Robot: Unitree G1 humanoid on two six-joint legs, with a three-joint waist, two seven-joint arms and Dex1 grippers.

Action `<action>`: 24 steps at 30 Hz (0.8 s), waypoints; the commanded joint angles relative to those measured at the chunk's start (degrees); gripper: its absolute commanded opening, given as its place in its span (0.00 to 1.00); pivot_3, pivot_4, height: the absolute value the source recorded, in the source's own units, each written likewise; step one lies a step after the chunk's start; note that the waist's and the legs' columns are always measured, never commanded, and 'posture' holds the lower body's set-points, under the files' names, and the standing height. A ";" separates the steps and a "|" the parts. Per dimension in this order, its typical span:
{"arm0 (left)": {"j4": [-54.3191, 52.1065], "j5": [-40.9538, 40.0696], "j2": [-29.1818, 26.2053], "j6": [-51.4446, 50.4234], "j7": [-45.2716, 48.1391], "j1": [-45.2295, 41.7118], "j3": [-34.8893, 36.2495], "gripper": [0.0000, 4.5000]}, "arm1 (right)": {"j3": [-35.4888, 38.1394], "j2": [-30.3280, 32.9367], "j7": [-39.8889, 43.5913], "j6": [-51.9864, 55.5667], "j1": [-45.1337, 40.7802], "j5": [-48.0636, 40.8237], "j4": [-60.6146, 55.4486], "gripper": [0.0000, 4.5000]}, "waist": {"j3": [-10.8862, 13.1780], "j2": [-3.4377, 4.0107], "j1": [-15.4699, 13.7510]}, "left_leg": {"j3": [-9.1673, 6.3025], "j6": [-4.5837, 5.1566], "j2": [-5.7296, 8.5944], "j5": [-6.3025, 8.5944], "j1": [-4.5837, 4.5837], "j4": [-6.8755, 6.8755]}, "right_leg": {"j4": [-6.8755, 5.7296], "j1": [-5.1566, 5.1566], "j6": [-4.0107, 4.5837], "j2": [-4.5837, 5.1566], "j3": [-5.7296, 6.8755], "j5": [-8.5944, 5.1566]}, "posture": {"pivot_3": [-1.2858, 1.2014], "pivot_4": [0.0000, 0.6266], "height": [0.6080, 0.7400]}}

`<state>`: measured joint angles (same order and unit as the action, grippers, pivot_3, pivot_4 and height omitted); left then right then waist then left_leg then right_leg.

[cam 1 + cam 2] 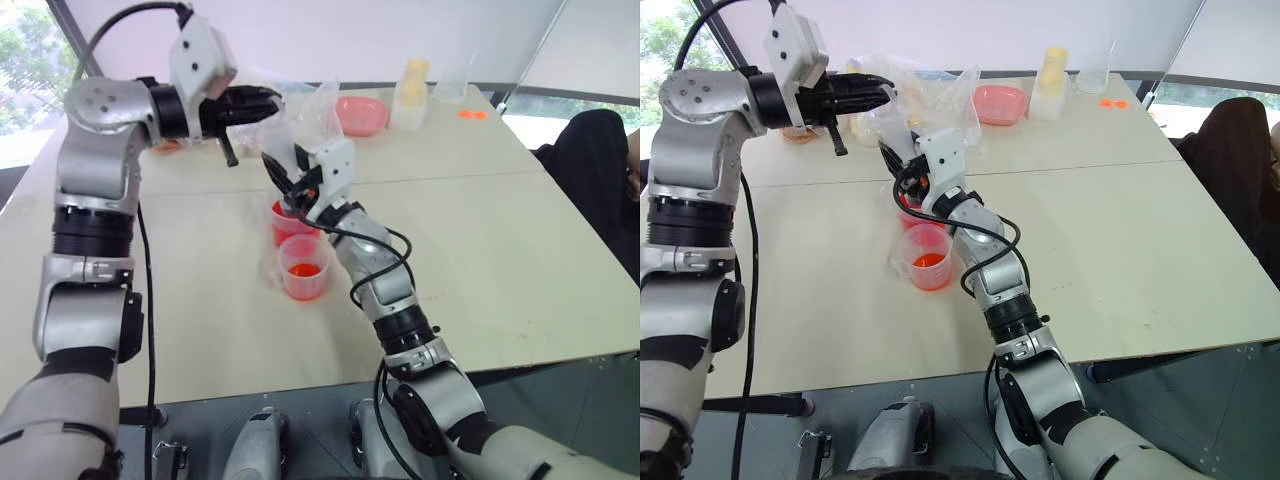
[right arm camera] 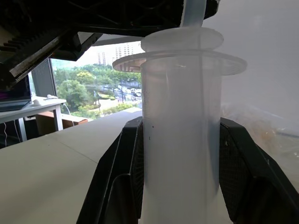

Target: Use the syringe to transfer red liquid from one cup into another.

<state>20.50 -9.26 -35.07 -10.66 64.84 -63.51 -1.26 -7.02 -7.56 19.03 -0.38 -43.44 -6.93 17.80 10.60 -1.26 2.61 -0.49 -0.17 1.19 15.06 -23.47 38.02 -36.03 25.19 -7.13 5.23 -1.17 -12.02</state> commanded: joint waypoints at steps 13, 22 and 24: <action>10.33 3.99 5.02 13.83 -8.39 -8.28 1.24 0.01 | -0.22 -1.69 0.39 -3.00 -0.88 0.27 2.41 0.35 | 0.00 -0.01 0.00 | 0.01 -0.02 0.01 -0.01 0.00 0.05 | 0.00 -0.02 0.00 -0.01 0.01 0.00 | 0.52 0.24 1.00; 16.00 5.76 4.96 18.75 -12.08 -11.77 1.96 0.01 | -0.37 -1.91 0.49 -2.88 -0.44 0.31 2.63 0.35 | 0.00 -0.01 -0.10 | 0.01 -0.02 0.00 -0.01 0.00 0.04 | 0.00 -0.02 0.00 -0.02 0.01 0.00 | 0.52 0.24 1.00; 17.06 5.86 4.90 19.42 -12.90 -12.55 2.24 0.01 | -0.44 -1.89 0.54 -2.83 -0.39 0.24 2.72 0.35 | 0.00 -0.01 -0.08 | 0.01 -0.02 0.00 -0.01 0.00 0.05 | 0.00 -0.04 0.00 -0.02 0.01 0.00 | 0.52 0.24 1.00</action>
<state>38.08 -3.46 -28.84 6.95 58.37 -70.66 -2.25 -3.94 -7.57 16.97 -3.04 -44.13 -7.12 20.57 10.59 -1.27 2.53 -0.48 -0.19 1.19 15.05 -23.47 38.06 -36.03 25.16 -7.13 5.21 -1.17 -12.02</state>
